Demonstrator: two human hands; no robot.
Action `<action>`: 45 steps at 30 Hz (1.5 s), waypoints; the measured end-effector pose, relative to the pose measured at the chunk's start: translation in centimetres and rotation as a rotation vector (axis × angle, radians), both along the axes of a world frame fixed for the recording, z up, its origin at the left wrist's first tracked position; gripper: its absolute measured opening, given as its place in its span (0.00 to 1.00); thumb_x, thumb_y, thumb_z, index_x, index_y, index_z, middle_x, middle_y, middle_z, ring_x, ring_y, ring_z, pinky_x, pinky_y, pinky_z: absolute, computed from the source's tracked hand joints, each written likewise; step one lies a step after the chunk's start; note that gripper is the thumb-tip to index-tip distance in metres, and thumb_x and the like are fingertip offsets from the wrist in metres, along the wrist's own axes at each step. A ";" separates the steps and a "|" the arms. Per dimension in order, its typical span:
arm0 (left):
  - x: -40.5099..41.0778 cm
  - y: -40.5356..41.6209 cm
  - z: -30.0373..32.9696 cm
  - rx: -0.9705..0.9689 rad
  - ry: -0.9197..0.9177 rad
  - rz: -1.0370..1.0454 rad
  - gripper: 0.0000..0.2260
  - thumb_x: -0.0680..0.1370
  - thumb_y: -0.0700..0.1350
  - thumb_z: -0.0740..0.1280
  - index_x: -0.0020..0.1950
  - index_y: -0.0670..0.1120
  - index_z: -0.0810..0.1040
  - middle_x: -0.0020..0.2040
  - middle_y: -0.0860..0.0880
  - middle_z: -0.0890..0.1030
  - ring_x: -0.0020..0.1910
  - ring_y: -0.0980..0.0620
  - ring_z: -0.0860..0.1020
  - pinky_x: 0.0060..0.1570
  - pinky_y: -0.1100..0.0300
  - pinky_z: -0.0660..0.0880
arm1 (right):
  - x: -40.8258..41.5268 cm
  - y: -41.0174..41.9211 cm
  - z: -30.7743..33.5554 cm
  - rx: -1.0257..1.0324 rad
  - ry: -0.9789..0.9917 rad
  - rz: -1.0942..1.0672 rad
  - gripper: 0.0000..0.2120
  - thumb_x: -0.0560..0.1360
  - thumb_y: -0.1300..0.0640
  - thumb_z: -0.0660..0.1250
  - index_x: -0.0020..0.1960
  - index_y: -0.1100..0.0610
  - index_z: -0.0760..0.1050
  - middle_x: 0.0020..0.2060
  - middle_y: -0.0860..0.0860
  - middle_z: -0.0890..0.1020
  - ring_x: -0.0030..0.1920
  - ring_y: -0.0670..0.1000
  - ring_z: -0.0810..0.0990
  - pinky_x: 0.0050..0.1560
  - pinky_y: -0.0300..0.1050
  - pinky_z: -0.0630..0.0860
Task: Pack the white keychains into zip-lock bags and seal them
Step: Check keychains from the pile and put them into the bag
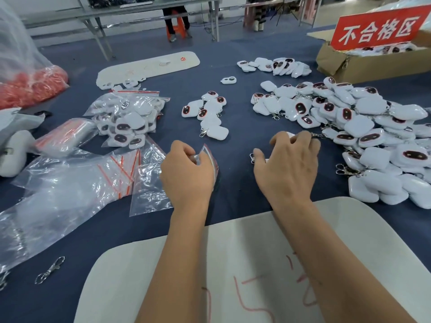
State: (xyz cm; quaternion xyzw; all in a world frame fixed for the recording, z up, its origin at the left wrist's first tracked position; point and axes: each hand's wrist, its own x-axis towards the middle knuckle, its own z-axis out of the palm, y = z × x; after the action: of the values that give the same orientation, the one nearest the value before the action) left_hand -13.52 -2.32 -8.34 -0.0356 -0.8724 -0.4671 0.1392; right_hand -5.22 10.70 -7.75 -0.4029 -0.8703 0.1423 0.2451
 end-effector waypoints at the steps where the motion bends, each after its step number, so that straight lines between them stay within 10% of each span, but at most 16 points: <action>1: -0.1 -0.1 -0.1 0.037 0.010 -0.023 0.06 0.75 0.46 0.71 0.44 0.48 0.74 0.36 0.54 0.78 0.38 0.52 0.77 0.34 0.62 0.68 | 0.0 -0.1 0.0 -0.005 -0.070 -0.003 0.18 0.80 0.42 0.69 0.60 0.54 0.75 0.60 0.57 0.74 0.61 0.60 0.70 0.56 0.51 0.69; 7: -0.5 0.4 -0.7 0.101 0.067 -0.195 0.07 0.76 0.44 0.73 0.43 0.46 0.76 0.39 0.52 0.79 0.39 0.51 0.78 0.42 0.58 0.74 | -0.6 -0.5 0.0 -0.075 -0.099 0.192 0.11 0.81 0.49 0.70 0.58 0.56 0.77 0.57 0.56 0.77 0.56 0.58 0.75 0.51 0.47 0.65; 13: -0.8 0.4 -0.2 0.287 0.068 -0.247 0.07 0.79 0.45 0.71 0.41 0.49 0.79 0.38 0.56 0.81 0.39 0.59 0.76 0.42 0.69 0.71 | -2.3 -1.4 0.1 -0.572 0.338 0.426 0.14 0.74 0.53 0.80 0.52 0.52 0.76 0.42 0.48 0.82 0.35 0.48 0.82 0.38 0.35 0.74; 20: -1.1 -0.1 0.0 0.283 0.069 -0.400 0.06 0.78 0.41 0.73 0.54 0.49 0.85 0.50 0.54 0.84 0.41 0.60 0.78 0.43 0.72 0.72 | -2.2 -0.7 -0.8 -0.554 0.314 0.704 0.21 0.73 0.62 0.77 0.61 0.47 0.77 0.48 0.43 0.85 0.47 0.44 0.83 0.52 0.41 0.79; 28: -1.1 -0.2 -0.1 0.327 -0.038 -0.508 0.11 0.74 0.35 0.75 0.54 0.47 0.86 0.38 0.52 0.84 0.36 0.53 0.82 0.42 0.59 0.80 | -2.1 -0.4 -1.5 -0.652 0.450 0.659 0.20 0.68 0.60 0.82 0.54 0.50 0.77 0.44 0.46 0.84 0.41 0.42 0.80 0.43 0.36 0.79; 35: -1.3 -0.5 -0.1 0.461 -0.130 -0.460 0.03 0.80 0.42 0.72 0.50 0.47 0.85 0.41 0.47 0.85 0.39 0.52 0.83 0.41 0.55 0.82 | -2.3 0.4 -1.4 -0.932 0.468 0.791 0.33 0.77 0.64 0.75 0.78 0.47 0.70 0.54 0.42 0.86 0.53 0.43 0.84 0.55 0.40 0.80; 45: -1.2 -0.7 0.2 0.569 -0.287 -0.544 0.05 0.81 0.40 0.71 0.46 0.41 0.84 0.38 0.43 0.83 0.35 0.51 0.79 0.31 0.63 0.76 | -1.9 0.1 -0.8 -1.030 0.512 0.811 0.14 0.74 0.67 0.77 0.59 0.60 0.81 0.48 0.55 0.89 0.47 0.50 0.88 0.43 0.36 0.80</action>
State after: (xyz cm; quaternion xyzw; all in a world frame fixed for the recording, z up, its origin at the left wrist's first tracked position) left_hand -14.72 -2.99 -8.18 -0.1593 -0.6781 -0.7094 -0.1080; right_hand -7.15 10.77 -8.55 -0.0652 -0.6888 0.7067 0.1478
